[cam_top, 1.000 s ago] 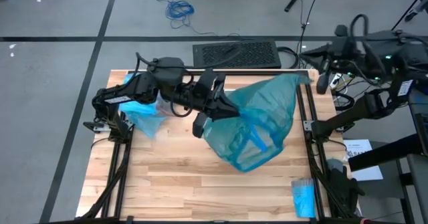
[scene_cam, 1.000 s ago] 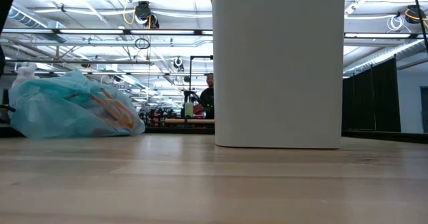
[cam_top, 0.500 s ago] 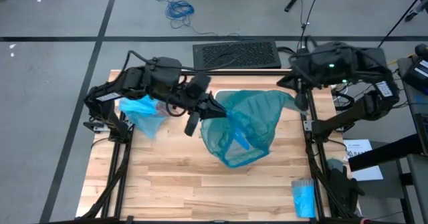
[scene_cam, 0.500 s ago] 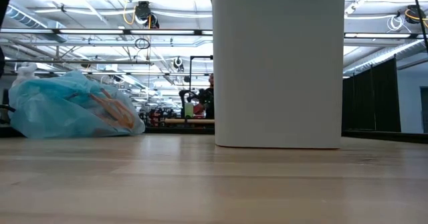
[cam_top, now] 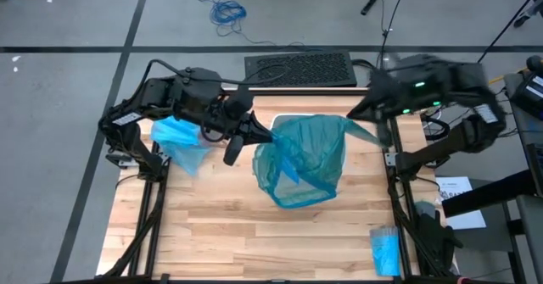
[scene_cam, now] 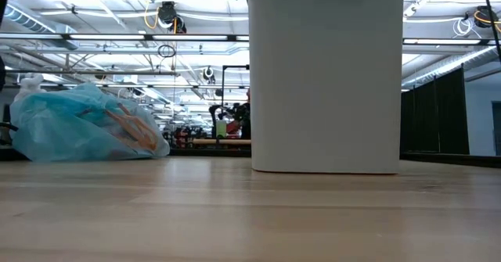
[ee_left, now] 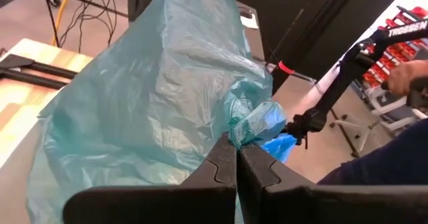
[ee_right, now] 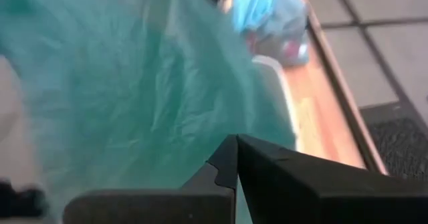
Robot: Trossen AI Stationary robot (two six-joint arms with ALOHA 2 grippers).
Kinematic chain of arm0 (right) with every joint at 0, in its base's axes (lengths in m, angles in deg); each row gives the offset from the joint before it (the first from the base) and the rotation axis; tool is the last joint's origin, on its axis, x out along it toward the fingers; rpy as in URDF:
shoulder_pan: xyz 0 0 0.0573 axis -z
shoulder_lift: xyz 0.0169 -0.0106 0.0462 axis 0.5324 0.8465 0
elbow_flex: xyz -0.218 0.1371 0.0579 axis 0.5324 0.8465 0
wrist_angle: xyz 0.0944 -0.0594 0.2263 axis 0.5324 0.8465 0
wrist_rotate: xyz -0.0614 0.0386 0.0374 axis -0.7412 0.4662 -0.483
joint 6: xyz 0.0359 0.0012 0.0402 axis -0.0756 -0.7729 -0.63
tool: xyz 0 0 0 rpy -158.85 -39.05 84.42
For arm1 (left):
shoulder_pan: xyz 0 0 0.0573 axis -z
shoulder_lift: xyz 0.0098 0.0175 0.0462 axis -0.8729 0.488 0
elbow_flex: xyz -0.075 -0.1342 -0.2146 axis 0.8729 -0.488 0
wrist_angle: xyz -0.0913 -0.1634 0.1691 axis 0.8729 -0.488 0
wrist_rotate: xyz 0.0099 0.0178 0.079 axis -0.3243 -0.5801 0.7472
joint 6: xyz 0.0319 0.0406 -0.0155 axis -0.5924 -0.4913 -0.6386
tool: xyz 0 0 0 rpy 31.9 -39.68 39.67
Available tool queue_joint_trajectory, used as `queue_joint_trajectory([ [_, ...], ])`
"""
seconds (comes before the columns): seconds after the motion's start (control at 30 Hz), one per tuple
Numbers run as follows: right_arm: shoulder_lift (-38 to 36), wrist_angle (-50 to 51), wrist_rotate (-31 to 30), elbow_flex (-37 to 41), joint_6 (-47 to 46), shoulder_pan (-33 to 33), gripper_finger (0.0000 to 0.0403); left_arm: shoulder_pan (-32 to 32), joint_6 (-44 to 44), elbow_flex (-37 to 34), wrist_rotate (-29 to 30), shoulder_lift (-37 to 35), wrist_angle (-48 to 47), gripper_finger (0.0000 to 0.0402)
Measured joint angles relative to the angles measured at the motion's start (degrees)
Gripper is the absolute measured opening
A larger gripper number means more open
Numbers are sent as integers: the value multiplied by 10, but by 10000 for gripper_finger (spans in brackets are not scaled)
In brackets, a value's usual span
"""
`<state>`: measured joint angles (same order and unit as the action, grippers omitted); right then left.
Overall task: Place trash/remove bag and relplace
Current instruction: Insert the new blue trash bag into the white trash bin
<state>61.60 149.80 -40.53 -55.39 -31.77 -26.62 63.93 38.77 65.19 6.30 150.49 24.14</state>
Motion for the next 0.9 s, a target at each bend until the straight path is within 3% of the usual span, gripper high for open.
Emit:
queue_joint_trajectory([
  [0.27, -19, -81, 65, 172, 7, 1, 0, -1, 4, 0, -1, 0, -24, 0],
  [0.4, -38, -169, 128, 263, -11, 16, 0, -1, 15, 0, -1, 0, -57, 0],
  [0.53, -30, -238, 148, 326, -23, 18, 0, -2, 28, 0, -4, 0, -82, 0],
  [0.73, -26, -248, 144, 346, -29, 43, 0, -2, 49, 0, -9, 0, -113, 0],
  [0.9, -74, -230, 124, 299, -36, 68, 0, -2, 55, 0, -17, 0, -123, 0],
])
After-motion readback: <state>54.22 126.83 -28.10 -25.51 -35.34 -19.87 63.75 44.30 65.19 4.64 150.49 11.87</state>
